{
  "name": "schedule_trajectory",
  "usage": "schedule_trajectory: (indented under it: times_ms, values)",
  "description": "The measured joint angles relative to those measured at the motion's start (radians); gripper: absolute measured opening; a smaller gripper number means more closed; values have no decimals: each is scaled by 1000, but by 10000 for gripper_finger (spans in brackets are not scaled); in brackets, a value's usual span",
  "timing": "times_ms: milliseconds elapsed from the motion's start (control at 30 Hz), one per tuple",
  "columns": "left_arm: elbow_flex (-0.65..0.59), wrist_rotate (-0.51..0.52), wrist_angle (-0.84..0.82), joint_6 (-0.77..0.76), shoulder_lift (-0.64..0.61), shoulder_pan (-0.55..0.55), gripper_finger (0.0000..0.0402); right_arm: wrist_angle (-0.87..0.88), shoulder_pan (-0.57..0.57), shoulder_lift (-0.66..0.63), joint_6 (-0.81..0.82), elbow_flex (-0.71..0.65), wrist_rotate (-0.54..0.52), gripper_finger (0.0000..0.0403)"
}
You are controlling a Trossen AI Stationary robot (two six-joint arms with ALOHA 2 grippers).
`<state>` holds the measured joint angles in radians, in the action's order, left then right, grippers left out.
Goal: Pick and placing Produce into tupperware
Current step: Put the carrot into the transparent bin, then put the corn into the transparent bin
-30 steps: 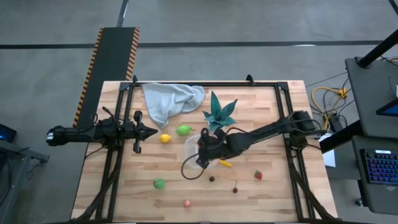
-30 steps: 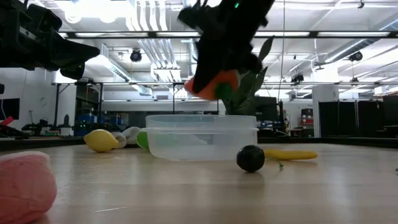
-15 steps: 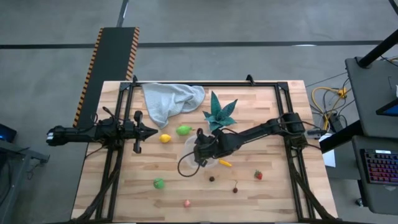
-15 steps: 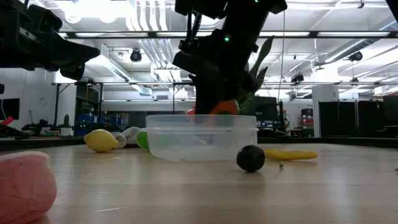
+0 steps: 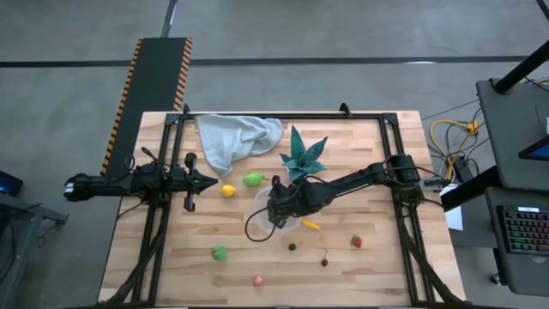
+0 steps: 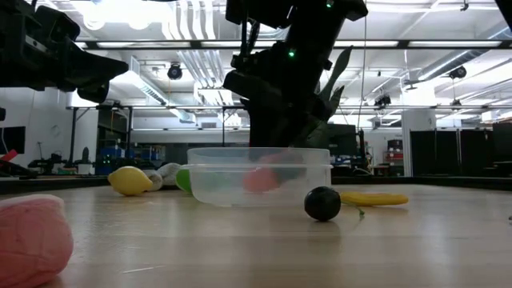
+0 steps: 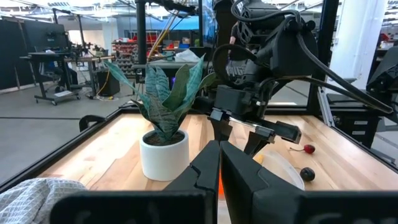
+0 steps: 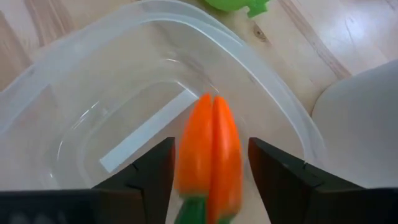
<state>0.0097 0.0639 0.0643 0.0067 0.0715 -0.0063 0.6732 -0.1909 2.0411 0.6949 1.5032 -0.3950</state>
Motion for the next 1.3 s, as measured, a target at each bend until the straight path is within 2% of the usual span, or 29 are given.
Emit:
schedule_trajectory:
  times_ms: [300, 533, 667, 800, 933, 1100, 1300]
  values:
    - [0, 0, 0, 0, 0, 0, 0, 0, -32, -73, -25, 10, 0, 208]
    - [0, 0, 0, 0, 0, 0, 0, 35, -143, -218, -127, 5, 0, 201]
    - [0, 0, 0, 0, 0, 0, 0, 105, -224, -261, -117, -19, -21, 198]
    - [0, 0, 0, 0, 2, 0, 0, 106, -296, -271, -106, -85, -62, 196]
    - [0, 0, 0, 0, 2, 0, 0, 102, -333, -269, -18, -167, -80, 196]
    - [0, 0, 0, 0, 2, 0, 0, 54, -333, -268, 69, -288, -80, 196]
    - [0, 0, 1, 0, 2, 0, 0, -91, -316, -267, 65, -411, -50, 196]
